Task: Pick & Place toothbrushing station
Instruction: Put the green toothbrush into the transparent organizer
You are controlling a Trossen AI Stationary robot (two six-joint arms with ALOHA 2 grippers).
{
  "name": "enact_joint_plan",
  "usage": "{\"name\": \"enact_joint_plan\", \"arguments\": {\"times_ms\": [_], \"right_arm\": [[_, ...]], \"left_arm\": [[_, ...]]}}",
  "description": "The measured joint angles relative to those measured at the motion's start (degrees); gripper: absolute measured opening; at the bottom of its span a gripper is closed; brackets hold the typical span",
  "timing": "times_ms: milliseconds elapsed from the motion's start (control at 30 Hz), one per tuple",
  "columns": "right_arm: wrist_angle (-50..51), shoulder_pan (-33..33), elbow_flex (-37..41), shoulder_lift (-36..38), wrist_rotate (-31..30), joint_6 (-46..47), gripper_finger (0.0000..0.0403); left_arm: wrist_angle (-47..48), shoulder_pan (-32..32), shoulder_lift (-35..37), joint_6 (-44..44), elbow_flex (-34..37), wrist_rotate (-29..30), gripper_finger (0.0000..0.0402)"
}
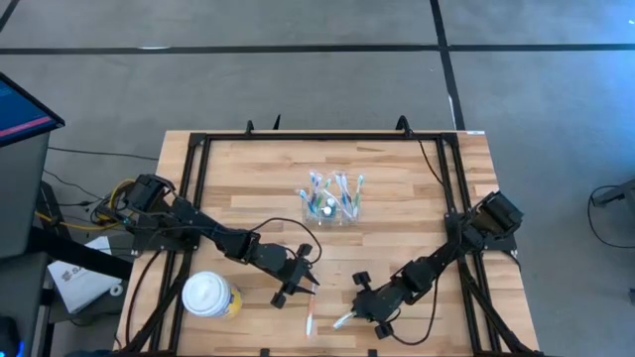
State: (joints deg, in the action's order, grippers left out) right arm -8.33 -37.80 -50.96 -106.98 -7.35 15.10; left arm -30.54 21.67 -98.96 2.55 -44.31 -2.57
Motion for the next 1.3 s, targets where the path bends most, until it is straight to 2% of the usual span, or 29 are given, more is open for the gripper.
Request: {"name": "enact_joint_plan", "arguments": {"times_ms": [500,733,1067,1300], "right_arm": [[-2.3,0.1,-0.1,0.0,0.0,0.0,0.0151],[-2.9,0.0,-0.1,-0.1,0.0,0.0,0.0171],[-5.5,0.1,-1.5,-5.0,1.1,-0.1,0.0154],[-4.7,0.6,-2.0,-5.2,1.2,-0.1,0.0106]], "left_arm": [[0.0,0.0,0.0,0.0,0.0,0.0,0.0112],[0.0,0.0,0.0,0.0,0.0,0.0,0.0112],[0.0,0.0,0.0,0.0,0.0,0.0,0.0112],[0.0,0.0,0.0,0.0,0.0,0.0,0.0112]]}}
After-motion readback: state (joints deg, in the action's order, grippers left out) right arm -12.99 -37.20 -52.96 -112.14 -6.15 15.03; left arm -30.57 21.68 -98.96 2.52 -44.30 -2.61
